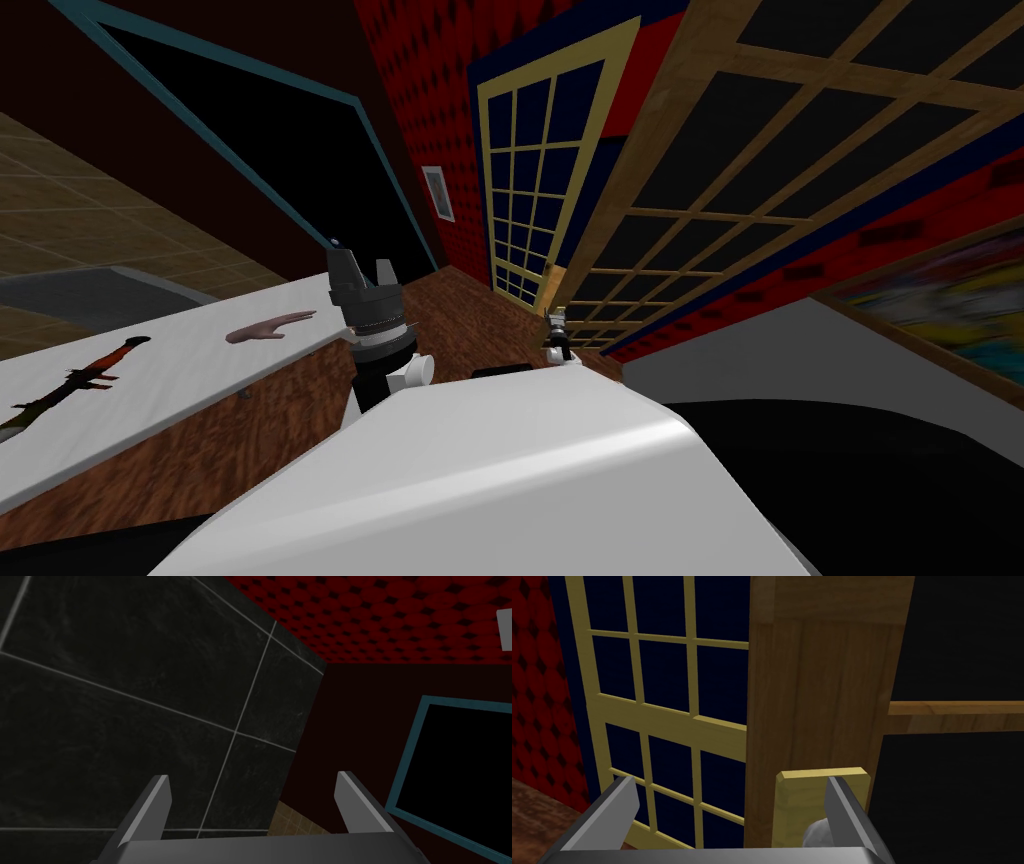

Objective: Pull the door open

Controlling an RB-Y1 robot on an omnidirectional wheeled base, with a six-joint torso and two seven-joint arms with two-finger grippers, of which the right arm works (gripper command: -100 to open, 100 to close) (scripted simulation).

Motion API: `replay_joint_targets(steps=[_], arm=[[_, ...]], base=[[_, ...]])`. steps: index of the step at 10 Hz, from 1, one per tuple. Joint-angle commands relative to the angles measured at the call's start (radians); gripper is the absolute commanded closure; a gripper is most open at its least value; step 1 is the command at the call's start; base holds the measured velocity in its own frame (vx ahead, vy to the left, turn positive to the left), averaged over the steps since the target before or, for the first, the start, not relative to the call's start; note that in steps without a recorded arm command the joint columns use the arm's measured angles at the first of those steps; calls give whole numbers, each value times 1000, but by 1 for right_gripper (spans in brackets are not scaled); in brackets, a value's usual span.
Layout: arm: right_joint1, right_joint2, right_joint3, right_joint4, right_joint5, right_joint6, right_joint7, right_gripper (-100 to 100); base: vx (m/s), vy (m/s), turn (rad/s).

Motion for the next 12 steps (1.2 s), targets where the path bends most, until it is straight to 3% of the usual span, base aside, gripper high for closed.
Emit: replay_joint_targets(steps=[1, 2, 4, 6, 7, 10, 11, 12], arm=[[26, -15, -2, 16, -1, -32, -23, -100], [26, -15, -2, 16, -1, -32, -23, -100], [51, -28, -3, 26, 0, -66, -41, -100], [51, -28, -3, 26, 0, -66, -41, -100], [65, -35, -4, 31, 0, -84, -50, -100], [65, -35, -4, 31, 0, -84, -50, -100], [78, -41, -4, 36, 0, -102, -60, -100], [78, -41, -4, 36, 0, -102, -60, -100]], base=[[65, 2, 109], [50, 5, 15], [46, -10, 51], [24, -4, 11], [22, 2, 57], [9, 0, 4], [27, -8, 45], [24, -6, 29]])
